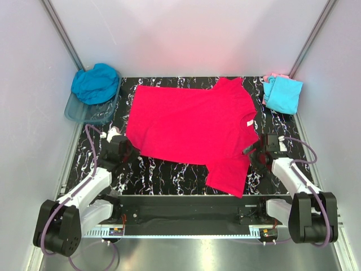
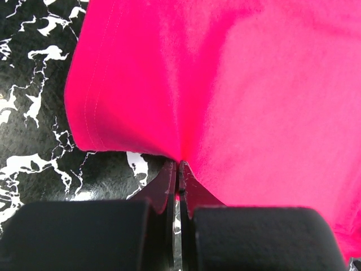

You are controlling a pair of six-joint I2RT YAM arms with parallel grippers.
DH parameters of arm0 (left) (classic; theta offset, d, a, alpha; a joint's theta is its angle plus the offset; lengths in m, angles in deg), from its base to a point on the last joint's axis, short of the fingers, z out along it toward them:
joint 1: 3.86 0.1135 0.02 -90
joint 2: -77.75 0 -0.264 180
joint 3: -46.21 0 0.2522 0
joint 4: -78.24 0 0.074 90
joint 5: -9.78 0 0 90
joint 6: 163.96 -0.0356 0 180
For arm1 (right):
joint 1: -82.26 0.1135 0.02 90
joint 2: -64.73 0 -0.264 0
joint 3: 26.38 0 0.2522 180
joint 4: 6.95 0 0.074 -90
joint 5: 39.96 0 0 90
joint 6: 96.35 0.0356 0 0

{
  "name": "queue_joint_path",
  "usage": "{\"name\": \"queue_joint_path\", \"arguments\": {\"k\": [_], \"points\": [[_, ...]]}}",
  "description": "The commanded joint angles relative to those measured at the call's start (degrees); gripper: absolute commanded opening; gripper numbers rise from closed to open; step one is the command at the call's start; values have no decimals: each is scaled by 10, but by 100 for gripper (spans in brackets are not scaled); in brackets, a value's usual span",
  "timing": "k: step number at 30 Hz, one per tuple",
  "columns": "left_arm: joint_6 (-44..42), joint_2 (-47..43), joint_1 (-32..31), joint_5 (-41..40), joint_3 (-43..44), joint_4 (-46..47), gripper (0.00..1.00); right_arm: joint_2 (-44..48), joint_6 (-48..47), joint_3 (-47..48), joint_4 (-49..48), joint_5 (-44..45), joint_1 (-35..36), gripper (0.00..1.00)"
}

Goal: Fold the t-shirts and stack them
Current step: Fold the tshirt

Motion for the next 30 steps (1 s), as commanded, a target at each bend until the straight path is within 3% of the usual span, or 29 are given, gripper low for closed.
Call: {"name": "queue_joint_path", "arguments": {"k": [1,7,14,15,18,30], "points": [[-5,2,-3,-11,-1,12,0,-24,13,23,-31,-26,-3,80],[-5,4,-3,-12,-20,24,0,-28,19,17,-43,-26,-3,70],[-4,1,-3,-11,-15,17,0,-12,26,5,-47,-26,-3,29],[-3,-1,-3,-10,-14,16,0,0,26,4,-47,-26,-3,17],[-2,-14,-3,-9,-14,9,0,21,29,1,-44,-26,-3,0],[19,-130,-14,-28,-45,-66,0,97,20,15,12,-8,-7,0]]}}
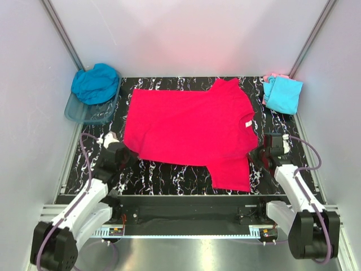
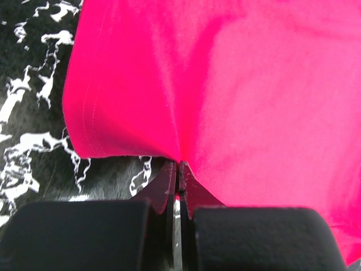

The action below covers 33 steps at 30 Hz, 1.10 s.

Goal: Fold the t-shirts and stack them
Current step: Fold the tshirt

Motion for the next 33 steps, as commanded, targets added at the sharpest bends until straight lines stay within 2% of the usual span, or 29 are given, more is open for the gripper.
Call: {"name": "queue_joint_path", "arguments": {"k": [1,11,19,24,33], "points": [[9,-44,-6,-23,-13,-30,0,34,-10,17,37,20,-5,0],[67,-149,-73,-28,-68,-120,0,65,-28,46,94,27,-5,0],[91,-240,-121,-88,-26,-238,0,74,-30,73,117,17,-20,0],[80,-219,-123,-141,2,-247,0,59,-31,83,103,29,-20,0],[39,-135,-123,-219,44,-195,0,24,-11,81,35,29,-20,0]]}}
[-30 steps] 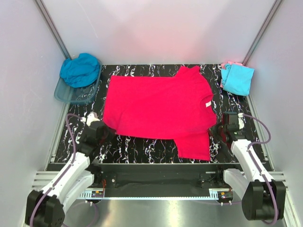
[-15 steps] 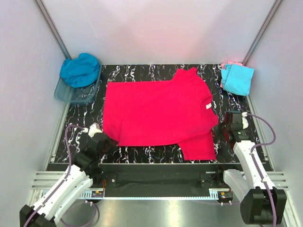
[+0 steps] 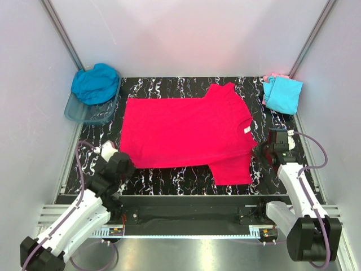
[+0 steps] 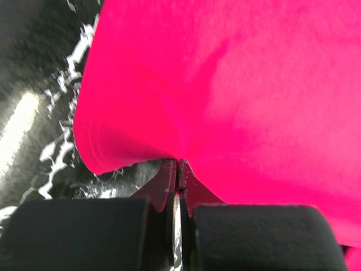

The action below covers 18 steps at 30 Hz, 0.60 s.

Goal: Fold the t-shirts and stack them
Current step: Fold the tshirt

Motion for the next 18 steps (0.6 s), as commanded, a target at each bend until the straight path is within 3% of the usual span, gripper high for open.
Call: {"name": "queue_joint_path", "arguments": {"k": [1,18], "points": [[-38,30,-1,-72,45,38,0,-10,14,23,-53,16,-3,0],[-101,157,0,-127,115,127,0,-128,47,92,-129,30,-4,0]]}}
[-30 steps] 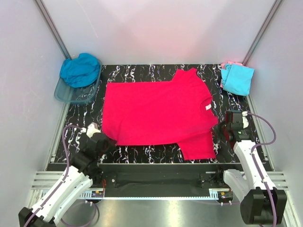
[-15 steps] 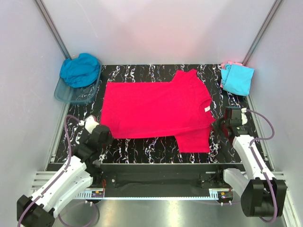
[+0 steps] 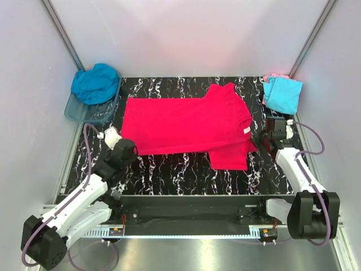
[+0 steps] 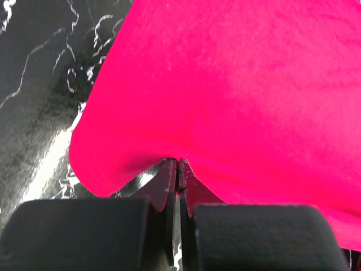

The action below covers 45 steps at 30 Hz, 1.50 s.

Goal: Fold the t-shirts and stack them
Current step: Fold the tshirt

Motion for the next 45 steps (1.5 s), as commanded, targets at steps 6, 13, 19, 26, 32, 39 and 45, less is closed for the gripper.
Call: {"name": "queue_joint_path", "arguments": {"k": [6,13,19,26,32,39,45], "points": [[-58,67,1,-50,55,86,0,-49,30,65,-54,25,-4,0],[-83,139,1,-68,79,127,1,-85,37,72,-66,30,-6,0],[-86,198,2,-73,95,146,2,-126,54,70,-92,25,-8,0],[-102,256,3,-102,135,149,2,-177,70,86,-129,22,-8,0],[-111,280,12,-108,155,154,1,-218,72,115,-140,31,-8,0],[-128,299,28,-96,163,167,8,-250,75,142,-144,31,-7,0],[-131,326,30,-96,174,169,88,-264,58,145,-153,33,-8,29]]}}
